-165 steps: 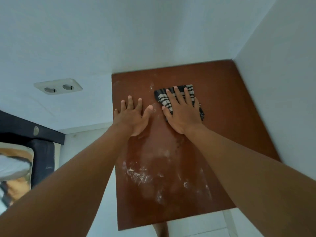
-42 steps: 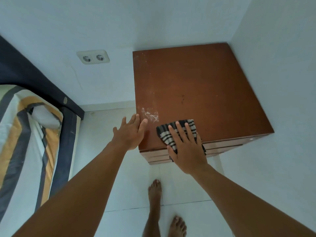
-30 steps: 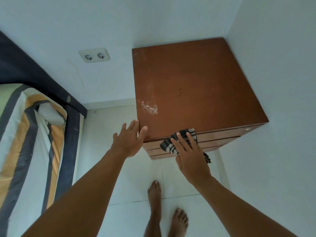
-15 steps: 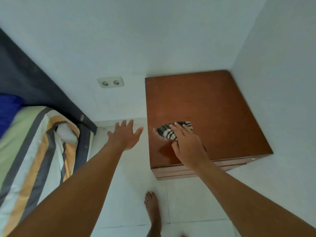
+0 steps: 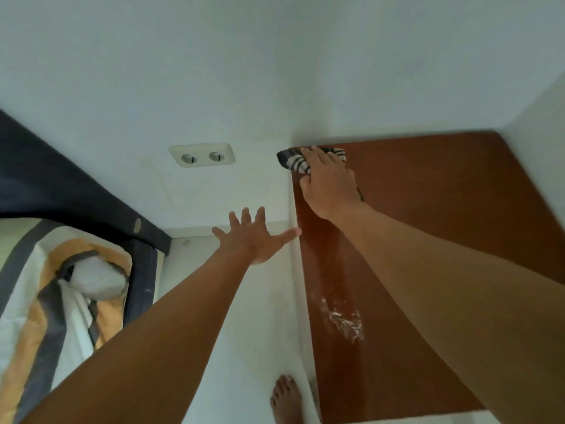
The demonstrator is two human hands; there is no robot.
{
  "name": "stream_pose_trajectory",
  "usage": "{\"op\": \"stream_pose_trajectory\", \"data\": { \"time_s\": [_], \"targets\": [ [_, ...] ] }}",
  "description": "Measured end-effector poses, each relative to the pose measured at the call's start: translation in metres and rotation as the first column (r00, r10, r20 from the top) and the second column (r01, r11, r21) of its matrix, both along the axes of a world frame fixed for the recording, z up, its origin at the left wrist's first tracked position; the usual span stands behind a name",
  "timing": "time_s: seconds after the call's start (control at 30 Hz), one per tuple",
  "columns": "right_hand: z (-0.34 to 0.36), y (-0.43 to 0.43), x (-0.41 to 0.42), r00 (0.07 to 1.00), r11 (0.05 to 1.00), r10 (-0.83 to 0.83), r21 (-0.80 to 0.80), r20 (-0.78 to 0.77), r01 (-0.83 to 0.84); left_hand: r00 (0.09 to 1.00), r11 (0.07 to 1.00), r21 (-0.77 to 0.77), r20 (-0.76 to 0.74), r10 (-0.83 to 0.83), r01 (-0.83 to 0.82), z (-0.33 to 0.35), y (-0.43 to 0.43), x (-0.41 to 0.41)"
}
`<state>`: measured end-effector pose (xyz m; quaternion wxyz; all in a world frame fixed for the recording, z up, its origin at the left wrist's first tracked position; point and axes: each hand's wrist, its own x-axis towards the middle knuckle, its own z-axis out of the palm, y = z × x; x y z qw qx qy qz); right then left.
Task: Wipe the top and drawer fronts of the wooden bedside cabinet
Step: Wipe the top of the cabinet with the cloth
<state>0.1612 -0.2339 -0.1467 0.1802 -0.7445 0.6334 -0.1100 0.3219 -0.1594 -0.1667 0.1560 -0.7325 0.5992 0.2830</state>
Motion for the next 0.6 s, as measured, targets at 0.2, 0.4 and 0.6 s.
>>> {"op": "stream_pose_trajectory", "data": {
  "time_s": [0.2,0.4,0.6],
  "targets": [
    [-0.034,-0.058,0.016,0.993,0.999,0.023,0.040,-0.118,-0.019,0.996,0.995,0.095,-0.090,-0.001,0.010,-0.033,-0.030,0.003],
    [-0.048,-0.056,0.015,0.986,0.992,0.056,0.117,-0.159,-0.038,0.991,0.979,0.202,-0.124,0.058,-0.032,-0.043,-0.030,0.004],
    [-0.045,-0.037,0.006,0.977,0.988,0.110,0.132,-0.182,-0.086,0.986,0.974,0.214,-0.127,0.105,-0.076,-0.036,-0.021,-0.002]
  ]
}}
